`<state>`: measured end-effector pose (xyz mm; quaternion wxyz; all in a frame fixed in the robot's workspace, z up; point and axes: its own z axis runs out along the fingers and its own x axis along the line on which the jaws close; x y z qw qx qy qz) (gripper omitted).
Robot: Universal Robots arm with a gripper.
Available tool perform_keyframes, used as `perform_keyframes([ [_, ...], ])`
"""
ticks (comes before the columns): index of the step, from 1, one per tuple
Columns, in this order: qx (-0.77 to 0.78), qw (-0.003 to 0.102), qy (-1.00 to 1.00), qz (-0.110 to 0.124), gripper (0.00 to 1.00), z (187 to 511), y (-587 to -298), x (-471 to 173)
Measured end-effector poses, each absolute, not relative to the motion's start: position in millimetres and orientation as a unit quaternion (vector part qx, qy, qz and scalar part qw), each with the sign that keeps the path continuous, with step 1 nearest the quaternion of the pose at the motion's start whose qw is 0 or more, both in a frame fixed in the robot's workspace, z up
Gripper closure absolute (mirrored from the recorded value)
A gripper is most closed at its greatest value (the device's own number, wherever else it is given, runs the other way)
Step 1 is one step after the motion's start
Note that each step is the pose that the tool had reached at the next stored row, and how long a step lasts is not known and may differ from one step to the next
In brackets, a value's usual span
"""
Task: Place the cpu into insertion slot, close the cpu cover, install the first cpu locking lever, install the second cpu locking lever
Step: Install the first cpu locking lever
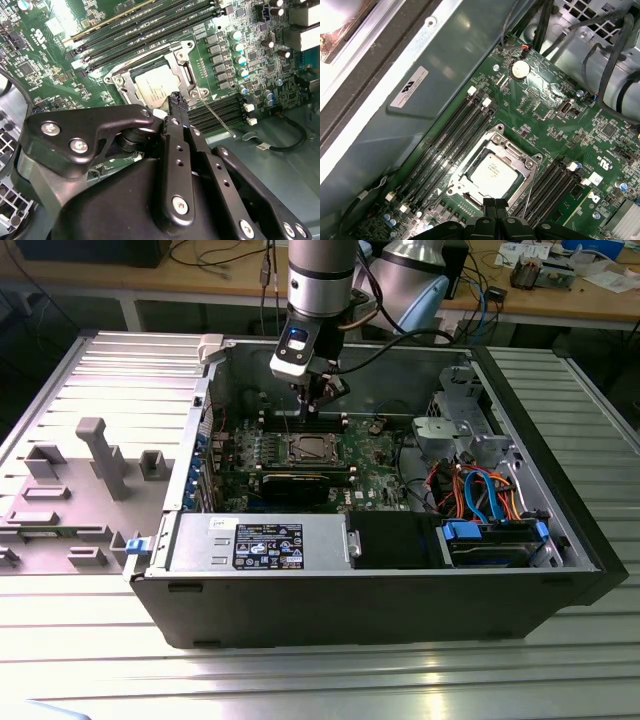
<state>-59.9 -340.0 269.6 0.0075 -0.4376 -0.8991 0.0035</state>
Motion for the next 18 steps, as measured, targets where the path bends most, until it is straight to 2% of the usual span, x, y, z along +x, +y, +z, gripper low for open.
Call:
perform_keyframes([
  [7,-0.435,0.008,-0.901,0.004,0.89,269.7,-340.1,-59.9],
  [18,-0.342,0.007,-0.94,0.004,0.89,269.2,-340.0,-59.9],
])
